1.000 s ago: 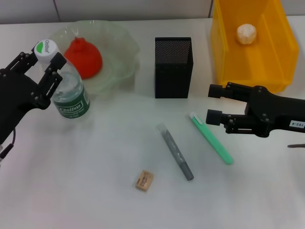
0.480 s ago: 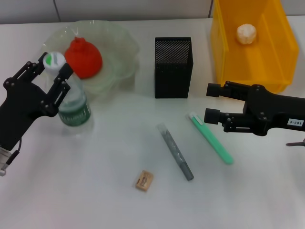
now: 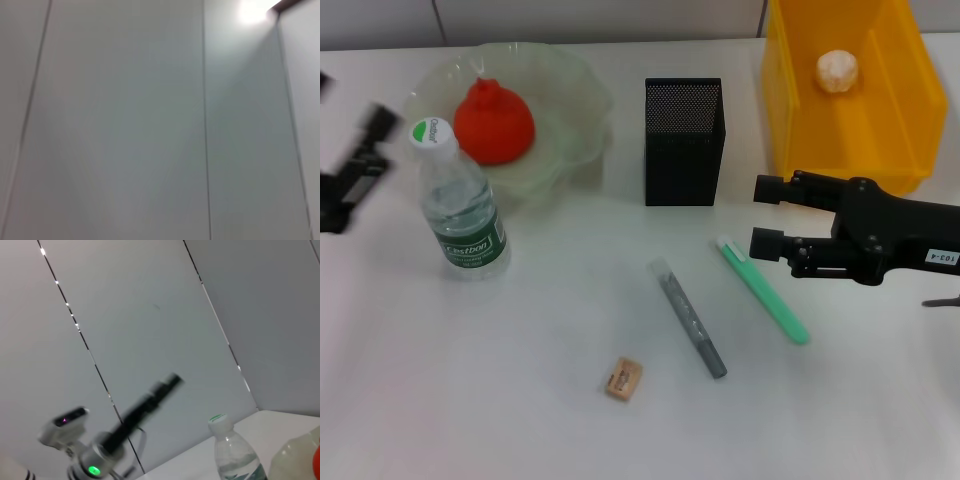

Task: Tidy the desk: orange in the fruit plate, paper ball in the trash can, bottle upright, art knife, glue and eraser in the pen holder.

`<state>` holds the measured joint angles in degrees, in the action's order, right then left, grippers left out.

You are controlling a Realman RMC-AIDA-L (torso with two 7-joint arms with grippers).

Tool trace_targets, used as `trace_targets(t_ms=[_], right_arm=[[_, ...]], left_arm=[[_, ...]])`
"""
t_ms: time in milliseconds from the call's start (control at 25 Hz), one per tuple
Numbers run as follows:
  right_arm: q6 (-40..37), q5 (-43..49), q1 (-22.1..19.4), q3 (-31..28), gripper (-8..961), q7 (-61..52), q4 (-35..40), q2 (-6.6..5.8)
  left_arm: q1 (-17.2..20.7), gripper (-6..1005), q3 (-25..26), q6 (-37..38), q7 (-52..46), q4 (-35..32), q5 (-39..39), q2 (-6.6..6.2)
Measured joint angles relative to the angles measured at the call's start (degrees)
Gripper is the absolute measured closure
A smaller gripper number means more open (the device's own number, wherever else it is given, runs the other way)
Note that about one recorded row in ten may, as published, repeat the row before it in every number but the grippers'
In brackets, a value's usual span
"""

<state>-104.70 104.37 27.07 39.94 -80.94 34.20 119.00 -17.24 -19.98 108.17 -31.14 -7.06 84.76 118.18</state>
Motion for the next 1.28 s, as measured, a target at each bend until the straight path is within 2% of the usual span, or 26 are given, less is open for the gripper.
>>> trace_targets(t_ms=[40,80,200,240,280,400,440,480,520,560,600,640,680,720,760,800,840,920,1000,1040,1080,1200,1240,1280], right_arm=[[-0.06,0.01,0.1,0.01,110,-0.86,0.94,-0.02],[-0.06,0.01,0.1,0.01,110,-0.86,0.94,-0.02],[-0.52,0.31,0.28,0.9,110,-6.11,6.8,-0.24],[-1.35,0.42,0.14,2.43,110,-11.63,13.58,-0.41],[-1.35,0.42,0.14,2.43,110,-11.63,13.58,-0.41],[-3.17,3.01,0.59,7.51,110,-23.33,26.46,-1.23],[-4.21,7.41,1.79,11.52,110,-33.38,36.07,-1.81],[-4.21,7.41,1.79,11.52,111,-33.38,36.07,-1.81],[-5.44,13.29,3.87,15.06,111,-42.94,45.03,-2.01],[-5.44,13.29,3.87,15.06,111,-42.94,45.03,-2.01],[-6.44,17.1,5.5,17.13,111,-47.84,49.12,-2.03],[-8.96,24.97,9.04,21.57,111,-56.46,54.79,-2.06],[-8.96,24.97,9.04,21.57,111,-56.46,54.79,-2.06],[-11.71,33.05,13.45,26.06,111,-63.43,57.48,-1.63],[-11.71,33.05,13.45,26.06,111,-63.43,57.48,-1.63],[-12.6,36.06,15.15,27.56,111,-65.2,57.84,-1.15],[-12.21,42.56,17.84,30.45,111,-67.42,56.68,0.12],[-10.82,44.96,18.59,32.32,111,-68.56,55.39,0.53],[-5.47,47.63,19.38,36.77,112,-70.7,51.6,0.59],[0.19,48.0,20.2,39.99,112,-71.81,46.74,0.51],[0.19,48.0,20.2,39.99,112,-71.81,46.74,0.51],[8.08,47.97,22.52,42.06,112,-72.13,37.22,0.49],[12.68,47.79,24.01,42.98,112,-72.12,31.55,0.53],[12.68,47.79,24.01,42.98,112,-72.12,31.55,0.53]], left_arm=[[1.4,258,1.43,4.22,-4.75,-4.11,-0.03,-0.08],[1.4,249,1.43,4.22,-4.75,-4.11,-0.03,-0.08],[2.82,223,0.01,6.41,-13.93,-12.21,0.99,-0.66],[3.29,214,-3.61,6.49,-18.5,-16.57,3.25,-1.81],[3.29,206,-3.61,6.49,-18.5,-16.57,3.25,-1.81],[3.43,197,-14.02,6.68,-23.63,-20.53,7.17,-5.32],[3.14,197,-18.79,6.59,-25.29,-21.11,8.45,-6.78],[3.14,197,-18.79,6.59,-25.29,-21.11,8.45,-6.78],[2.92,197,-20.49,6.46,-25.87,-21.33,9.51,-7.41],[2.92,197,-20.49,6.46,-25.87,-21.33,9.51,-7.41],[2.6,197,-21.41,6.09,-26.35,-21.54,11.39,-7.74],[2.34,197,-21.12,5.08,-26.55,-21.68,13.39,-7.62],[2.34,197,-21.12,5.08,-26.55,-21.68,13.39,-7.62],[2.28,197,-21.08,4.7,-26.62,-21.68,13.59,-7.54],[2.23,197,-21.06,4.34,-26.84,-21.69,13.76,-7.49],[2.05,197,-21.05,3.85,-27.47,-21.7,13.87,-7.42],[1.9,197,-21.06,3.54,-27.9,-21.7,13.94,-7.35],[1.9,197,-21.06,3.54,-27.9,-21.7,13.94,-7.35],[1.48,197,-21.06,2.41,-29.12,-21.72,14.16,-7.18],[1.37,197,-21.07,1.81,-29.23,-21.69,14.18,-7.08],[1.37,197,-21.07,1.81,-29.23,-21.69,14.18,-7.08],[1.37,197,-21.07,1.81,-29.23,-21.69,14.18,-7.08],[1.18,197,-21.08,0.83,-29.5,-21.69,14.2,-6.75],[1.18,197,-21.08,0.83,-29.5,-21.69,14.2,-6.75]])
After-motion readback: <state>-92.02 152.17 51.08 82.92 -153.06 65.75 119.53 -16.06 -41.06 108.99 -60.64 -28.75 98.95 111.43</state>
